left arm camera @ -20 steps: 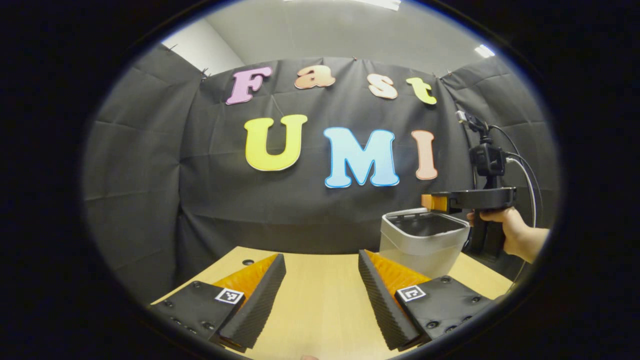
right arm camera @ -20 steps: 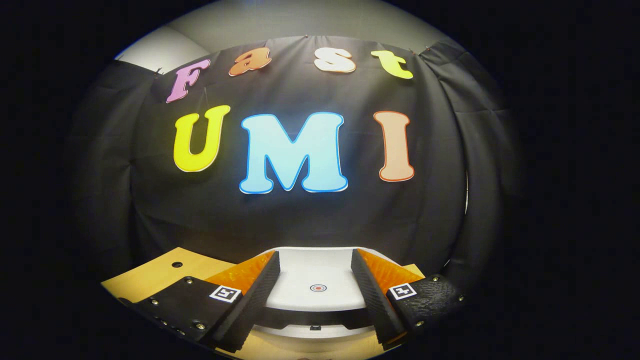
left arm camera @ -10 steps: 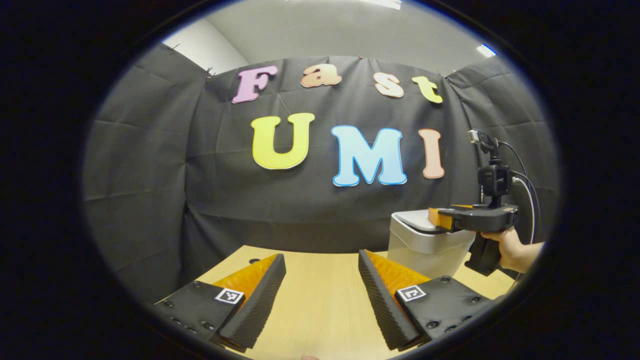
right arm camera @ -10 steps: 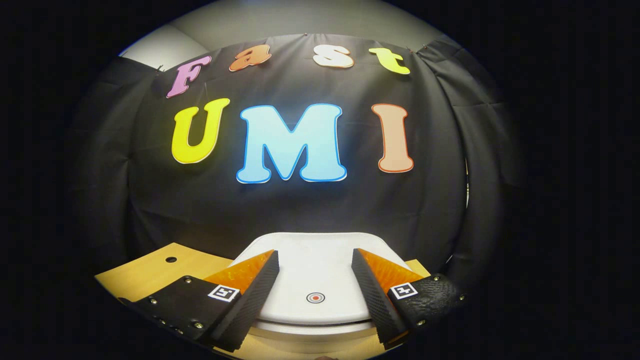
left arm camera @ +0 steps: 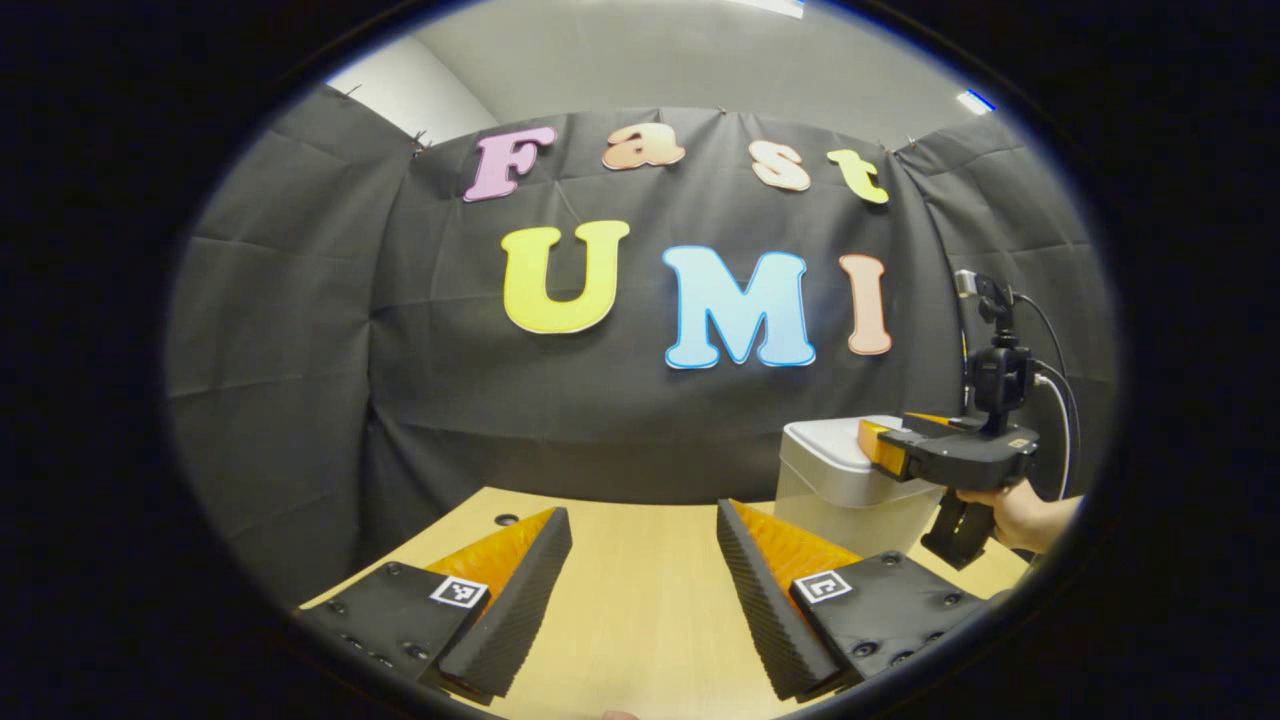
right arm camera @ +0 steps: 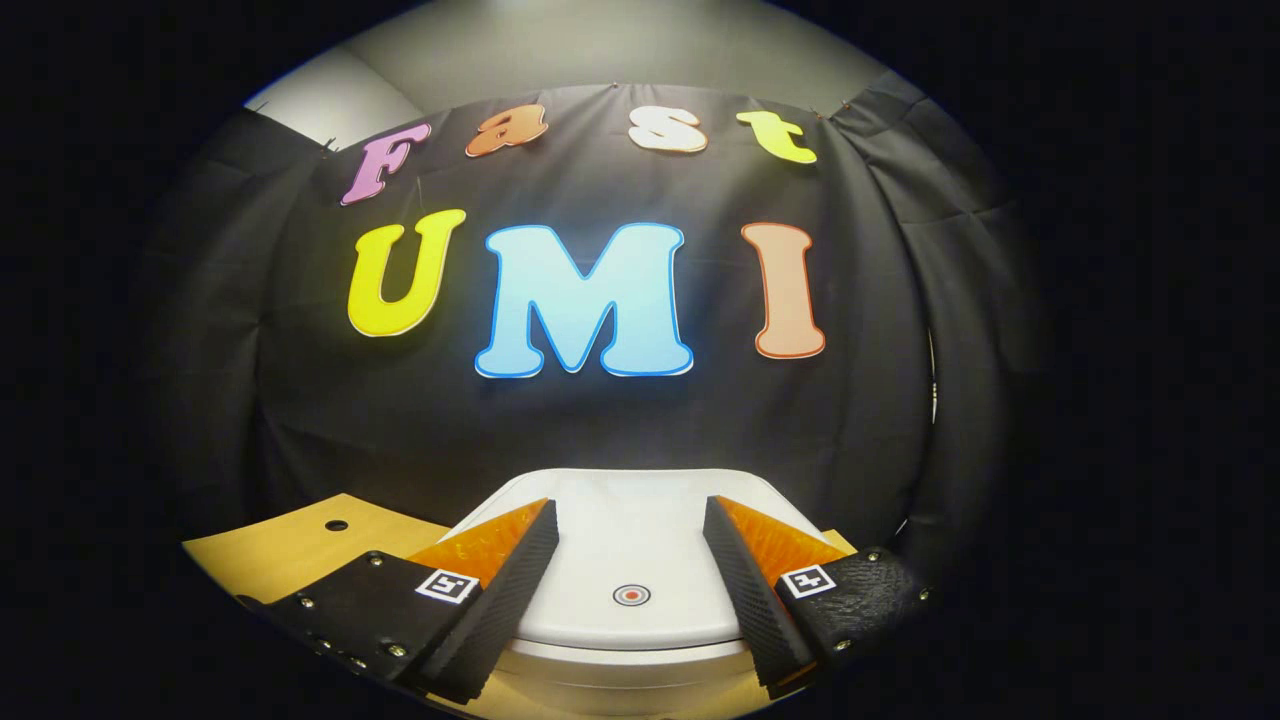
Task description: Press the lid of the desktop garbage bin to open it, pick up the crumpled paper on the desktop and throw it into the bin, then pick up the pop can on the desktop and drop it into the bin, and finally close the garbage bin lid.
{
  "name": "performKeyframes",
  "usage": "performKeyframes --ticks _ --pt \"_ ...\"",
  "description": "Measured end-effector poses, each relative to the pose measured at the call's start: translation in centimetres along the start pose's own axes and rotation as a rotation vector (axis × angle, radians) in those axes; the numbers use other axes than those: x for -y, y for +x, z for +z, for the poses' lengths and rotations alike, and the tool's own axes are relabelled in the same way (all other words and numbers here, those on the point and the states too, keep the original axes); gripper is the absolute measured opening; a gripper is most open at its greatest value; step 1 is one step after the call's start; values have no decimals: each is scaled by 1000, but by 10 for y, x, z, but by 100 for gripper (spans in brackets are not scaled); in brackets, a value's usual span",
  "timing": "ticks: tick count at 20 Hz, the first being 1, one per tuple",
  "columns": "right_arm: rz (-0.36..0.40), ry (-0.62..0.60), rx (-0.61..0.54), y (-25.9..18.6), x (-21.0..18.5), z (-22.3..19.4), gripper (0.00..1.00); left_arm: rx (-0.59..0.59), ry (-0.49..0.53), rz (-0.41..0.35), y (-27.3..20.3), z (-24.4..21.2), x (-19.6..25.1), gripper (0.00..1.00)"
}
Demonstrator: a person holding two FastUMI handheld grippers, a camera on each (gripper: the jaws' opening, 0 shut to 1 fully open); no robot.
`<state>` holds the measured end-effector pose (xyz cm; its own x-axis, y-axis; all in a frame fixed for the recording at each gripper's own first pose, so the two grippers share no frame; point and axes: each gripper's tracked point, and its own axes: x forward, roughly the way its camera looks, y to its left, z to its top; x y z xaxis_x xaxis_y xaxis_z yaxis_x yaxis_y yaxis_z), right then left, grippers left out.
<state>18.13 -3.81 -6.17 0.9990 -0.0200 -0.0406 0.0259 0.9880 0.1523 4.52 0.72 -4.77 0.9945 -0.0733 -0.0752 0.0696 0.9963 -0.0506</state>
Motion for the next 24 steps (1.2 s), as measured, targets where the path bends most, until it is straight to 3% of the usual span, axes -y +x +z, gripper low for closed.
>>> performKeyframes --ticks 18,20,21,24 --pt "0 5 73 2 3 -1 95 7 -4 45 2 2 11 96" --pt "2 6 29 6 3 -6 95 15 -10 50 -3 5 13 96" --pt "5 5 -5 3 3 -10 100 24 -11 54 -7 8 13 96" --pt "7 5 -15 2 3 -8 96 50 -11 60 -15 18 17 96"
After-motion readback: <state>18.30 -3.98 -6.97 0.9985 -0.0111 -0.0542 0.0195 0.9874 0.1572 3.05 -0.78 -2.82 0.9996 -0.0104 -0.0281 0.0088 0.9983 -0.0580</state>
